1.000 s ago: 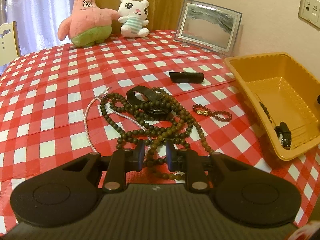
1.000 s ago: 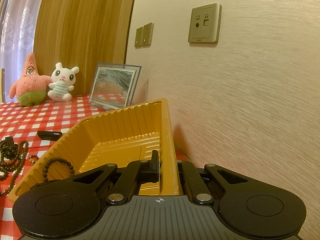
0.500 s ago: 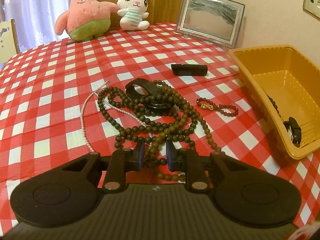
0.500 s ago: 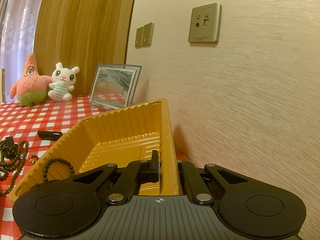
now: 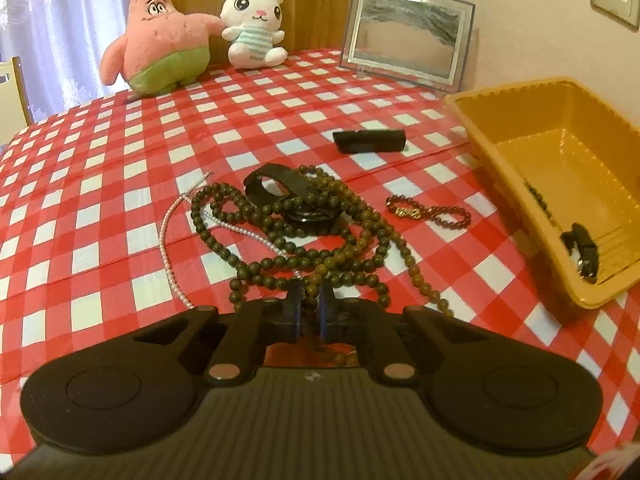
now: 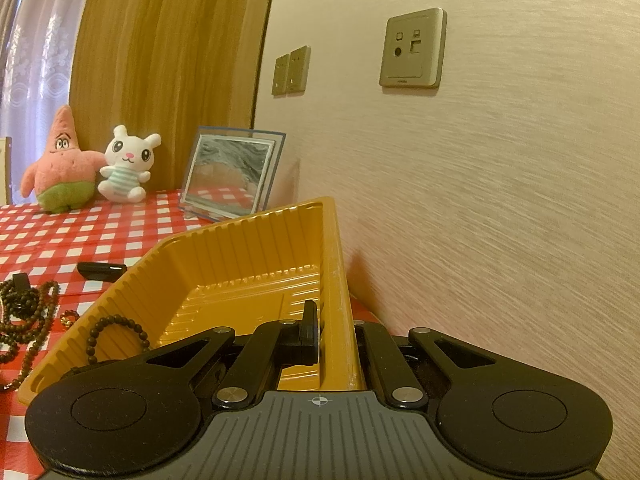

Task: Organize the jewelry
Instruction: 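Lift the bead strand high, lower it into the tray, open left gripper, then grasp the red bead bracelet on the cloth with the left gripper, then carry the red bracelet into the orange tray and open the left gripper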

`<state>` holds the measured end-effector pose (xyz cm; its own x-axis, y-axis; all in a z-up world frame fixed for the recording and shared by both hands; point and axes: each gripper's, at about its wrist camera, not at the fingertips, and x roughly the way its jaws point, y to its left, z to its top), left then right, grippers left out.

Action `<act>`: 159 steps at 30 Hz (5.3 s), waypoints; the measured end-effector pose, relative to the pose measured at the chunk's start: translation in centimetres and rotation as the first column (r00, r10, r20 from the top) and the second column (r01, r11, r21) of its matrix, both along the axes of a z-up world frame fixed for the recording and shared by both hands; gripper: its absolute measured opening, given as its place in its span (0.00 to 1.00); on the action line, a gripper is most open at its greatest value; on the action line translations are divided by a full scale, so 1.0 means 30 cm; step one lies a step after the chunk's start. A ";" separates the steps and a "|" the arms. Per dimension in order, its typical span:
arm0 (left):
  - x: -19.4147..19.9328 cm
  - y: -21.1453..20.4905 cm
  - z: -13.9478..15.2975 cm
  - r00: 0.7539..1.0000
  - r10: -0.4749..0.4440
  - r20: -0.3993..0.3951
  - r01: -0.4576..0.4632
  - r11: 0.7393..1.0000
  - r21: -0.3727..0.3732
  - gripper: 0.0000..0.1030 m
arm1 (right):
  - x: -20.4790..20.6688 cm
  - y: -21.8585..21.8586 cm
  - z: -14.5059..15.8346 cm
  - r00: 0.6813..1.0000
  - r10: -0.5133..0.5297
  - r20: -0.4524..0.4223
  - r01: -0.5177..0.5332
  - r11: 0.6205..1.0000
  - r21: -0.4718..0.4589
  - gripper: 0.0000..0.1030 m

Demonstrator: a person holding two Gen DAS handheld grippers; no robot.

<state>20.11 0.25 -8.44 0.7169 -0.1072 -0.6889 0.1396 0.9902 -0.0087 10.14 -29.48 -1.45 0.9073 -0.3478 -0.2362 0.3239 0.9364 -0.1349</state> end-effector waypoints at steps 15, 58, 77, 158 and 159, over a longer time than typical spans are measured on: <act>-0.065 0.000 0.358 0.972 -0.073 0.222 0.087 0.995 -0.054 0.06 | 0.003 0.017 -0.004 1.000 0.013 0.001 -0.013 1.000 0.003 0.03; -0.094 -0.391 0.740 0.811 -0.412 0.416 0.527 0.823 -0.213 0.06 | 0.002 0.029 -0.005 1.000 0.028 0.002 -0.028 0.999 0.015 0.03; 0.088 -0.488 0.237 0.905 -0.426 0.013 0.389 0.813 -0.433 0.06 | -0.002 0.038 -0.006 0.999 0.034 0.002 -0.034 0.999 0.020 0.04; 0.119 -0.223 0.029 0.951 -0.299 0.078 0.295 0.954 0.057 0.04 | 0.084 -0.077 -0.045 0.998 -0.061 0.017 0.059 0.994 0.092 0.06; 0.115 -0.216 0.044 0.952 -0.293 0.085 0.290 0.956 0.042 0.04 | 0.084 -0.076 -0.044 0.998 -0.061 0.018 0.059 0.994 0.091 0.06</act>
